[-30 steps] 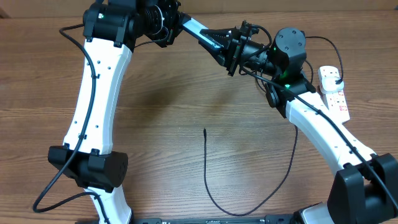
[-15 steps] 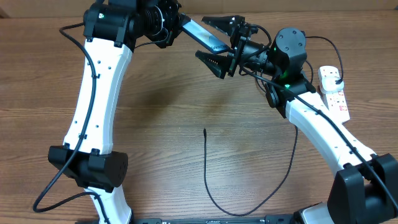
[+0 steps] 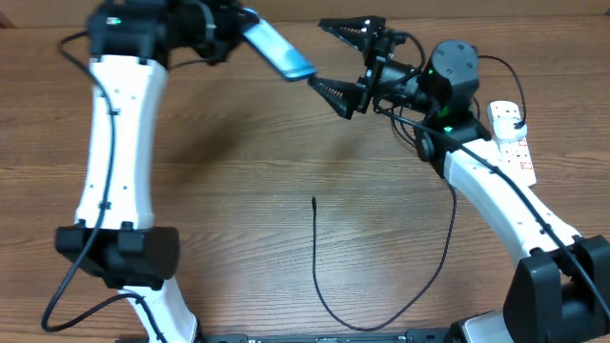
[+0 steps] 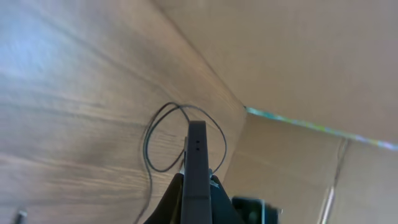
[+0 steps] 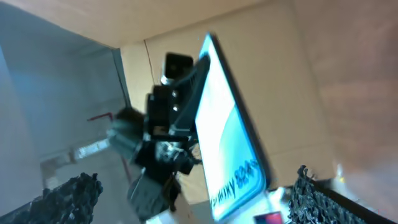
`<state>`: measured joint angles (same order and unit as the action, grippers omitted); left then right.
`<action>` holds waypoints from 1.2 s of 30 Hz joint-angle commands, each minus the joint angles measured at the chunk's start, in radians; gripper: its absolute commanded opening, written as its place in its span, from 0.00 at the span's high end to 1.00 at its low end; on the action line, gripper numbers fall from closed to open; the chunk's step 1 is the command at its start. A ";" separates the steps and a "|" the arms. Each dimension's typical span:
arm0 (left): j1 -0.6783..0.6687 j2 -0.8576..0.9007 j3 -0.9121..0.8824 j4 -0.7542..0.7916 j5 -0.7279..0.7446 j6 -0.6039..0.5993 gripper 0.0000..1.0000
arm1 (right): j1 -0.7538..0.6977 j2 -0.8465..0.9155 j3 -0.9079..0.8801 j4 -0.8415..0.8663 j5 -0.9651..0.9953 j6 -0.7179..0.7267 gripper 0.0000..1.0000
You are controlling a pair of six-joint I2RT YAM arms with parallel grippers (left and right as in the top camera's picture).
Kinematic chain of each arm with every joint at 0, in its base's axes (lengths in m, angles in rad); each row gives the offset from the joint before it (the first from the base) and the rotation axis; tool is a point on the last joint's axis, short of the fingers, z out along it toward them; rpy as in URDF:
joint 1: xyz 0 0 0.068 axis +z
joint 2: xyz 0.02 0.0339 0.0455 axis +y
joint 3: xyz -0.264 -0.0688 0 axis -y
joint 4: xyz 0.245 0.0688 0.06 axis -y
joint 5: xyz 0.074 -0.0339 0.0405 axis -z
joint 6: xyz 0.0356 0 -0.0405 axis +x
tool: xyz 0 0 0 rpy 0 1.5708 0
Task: Plug charger to phone and switch on socket
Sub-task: 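Open the right gripper and pull it away from the phone, then lower the right gripper onto the black cable's plug end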
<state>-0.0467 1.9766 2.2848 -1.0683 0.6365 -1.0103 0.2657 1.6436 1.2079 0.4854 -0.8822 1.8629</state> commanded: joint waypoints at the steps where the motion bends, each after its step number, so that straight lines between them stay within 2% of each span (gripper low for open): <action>1: 0.122 -0.019 0.022 0.007 0.368 0.314 0.96 | -0.044 -0.011 0.016 0.006 -0.053 -0.174 0.00; 3: 0.180 -0.019 0.022 -0.011 0.548 0.450 0.96 | -0.060 -0.011 0.016 -0.001 -0.069 -0.273 0.00; 6: 0.245 -0.019 0.022 -0.067 0.724 0.613 0.96 | -0.065 -0.011 0.016 -0.016 -0.090 -0.468 0.00; 9: 0.290 -0.019 0.022 -0.127 0.731 0.723 0.96 | -0.058 -0.011 0.016 -0.092 -0.108 -0.723 0.00; 13: 0.305 -0.019 0.022 -0.171 0.688 0.856 0.96 | -0.052 -0.011 0.016 -0.303 -0.085 -0.938 0.00; 17: 0.301 -0.019 0.022 -0.201 0.691 0.948 0.96 | -0.036 -0.011 0.018 -0.539 0.056 -1.114 0.00; 20: 0.299 -0.019 0.022 -0.204 0.691 0.991 0.96 | -0.019 -0.011 0.039 -0.682 0.171 -1.204 0.00; 27: 0.295 -0.018 0.022 -0.203 0.685 1.041 0.96 | 0.076 -0.011 0.209 -1.087 0.616 -1.403 0.00; 36: 0.242 -0.018 0.020 -0.207 0.616 1.041 0.96 | 0.241 0.019 0.246 -1.313 0.843 -1.446 0.00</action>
<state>0.2245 1.9766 2.2852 -1.2728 1.2491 0.0074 0.4606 1.6451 1.4410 -0.7956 -0.1764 0.4530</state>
